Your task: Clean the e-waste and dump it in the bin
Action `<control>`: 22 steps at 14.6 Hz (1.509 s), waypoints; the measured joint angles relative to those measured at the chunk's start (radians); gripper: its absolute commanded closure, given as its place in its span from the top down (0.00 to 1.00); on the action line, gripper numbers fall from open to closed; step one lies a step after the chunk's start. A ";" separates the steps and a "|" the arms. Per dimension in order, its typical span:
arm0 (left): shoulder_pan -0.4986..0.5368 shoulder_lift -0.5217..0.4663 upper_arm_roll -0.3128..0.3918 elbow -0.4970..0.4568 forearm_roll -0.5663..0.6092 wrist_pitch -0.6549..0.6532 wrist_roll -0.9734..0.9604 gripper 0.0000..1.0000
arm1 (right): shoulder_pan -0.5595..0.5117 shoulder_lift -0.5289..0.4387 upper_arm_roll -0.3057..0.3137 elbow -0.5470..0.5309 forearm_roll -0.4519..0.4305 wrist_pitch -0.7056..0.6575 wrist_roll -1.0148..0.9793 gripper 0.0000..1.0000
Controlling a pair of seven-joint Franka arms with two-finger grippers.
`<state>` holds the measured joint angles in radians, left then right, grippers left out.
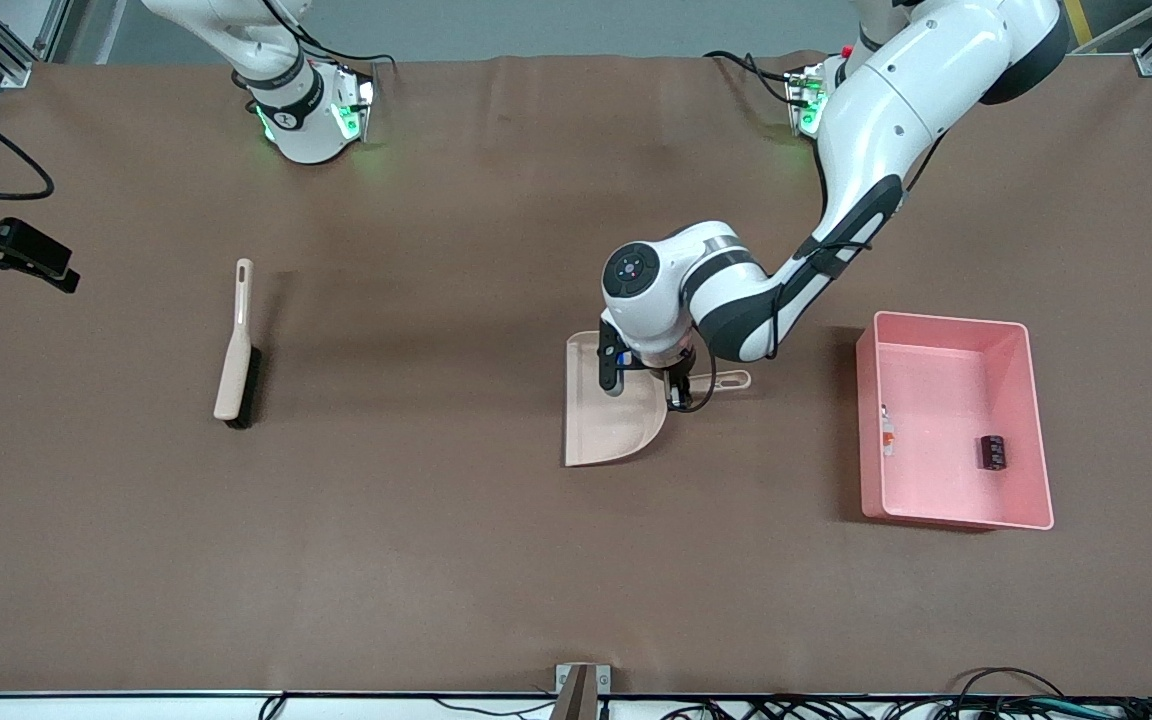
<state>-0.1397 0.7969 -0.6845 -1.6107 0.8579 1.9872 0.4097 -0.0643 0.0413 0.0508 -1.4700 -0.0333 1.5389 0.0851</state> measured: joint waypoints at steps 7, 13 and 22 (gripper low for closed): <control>0.000 0.011 0.021 -0.001 0.000 0.000 0.000 0.98 | 0.003 -0.010 0.001 0.001 0.000 0.012 0.000 1.00; 0.000 0.006 0.028 0.036 0.000 -0.004 -0.001 1.00 | 0.006 -0.012 0.002 0.001 0.000 0.007 0.002 1.00; 0.059 -0.218 0.024 0.128 -0.220 -0.094 -0.188 1.00 | 0.006 -0.012 0.001 0.002 0.000 0.006 0.004 1.00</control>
<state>-0.0806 0.5784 -0.6605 -1.4829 0.6379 1.8928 0.2217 -0.0587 0.0296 0.0515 -1.4676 -0.0330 1.5446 0.0891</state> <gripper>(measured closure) 0.000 0.000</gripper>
